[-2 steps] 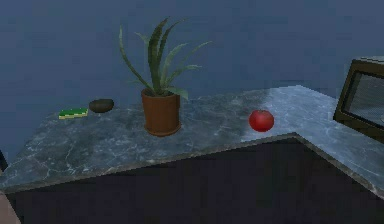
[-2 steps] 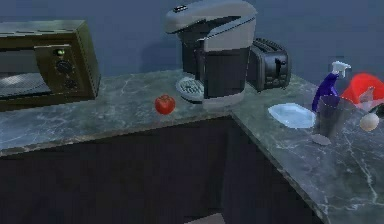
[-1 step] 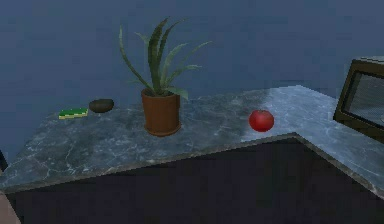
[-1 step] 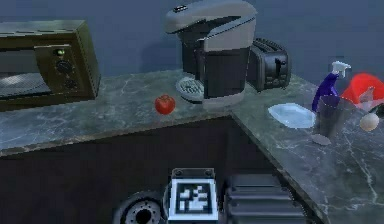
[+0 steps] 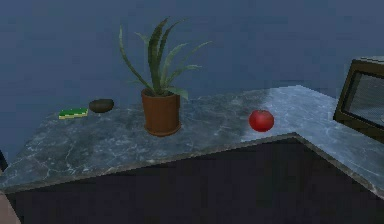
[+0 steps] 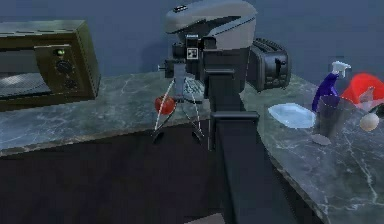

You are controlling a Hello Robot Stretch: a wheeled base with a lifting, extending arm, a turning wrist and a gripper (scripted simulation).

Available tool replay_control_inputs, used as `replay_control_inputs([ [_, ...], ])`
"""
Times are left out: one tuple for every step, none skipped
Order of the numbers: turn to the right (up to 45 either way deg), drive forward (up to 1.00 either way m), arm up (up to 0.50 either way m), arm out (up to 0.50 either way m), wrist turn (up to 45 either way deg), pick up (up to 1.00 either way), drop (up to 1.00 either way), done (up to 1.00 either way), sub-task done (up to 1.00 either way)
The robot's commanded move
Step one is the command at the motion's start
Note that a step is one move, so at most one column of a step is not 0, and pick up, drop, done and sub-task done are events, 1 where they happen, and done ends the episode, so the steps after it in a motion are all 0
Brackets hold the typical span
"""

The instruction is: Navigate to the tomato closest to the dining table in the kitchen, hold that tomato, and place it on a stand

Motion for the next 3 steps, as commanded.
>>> replay_control_inputs([
  [0.0,0.00,0.00,0.00,45.0,0.00,0.00,0.00,0.00],
  [0.0,0.00,0.00,0.00,45.0,0.00,0.00,0.00,0.00],
  [0.0,0.00,0.00,0.00,45.0,0.00,0.00,0.00,0.00],
])
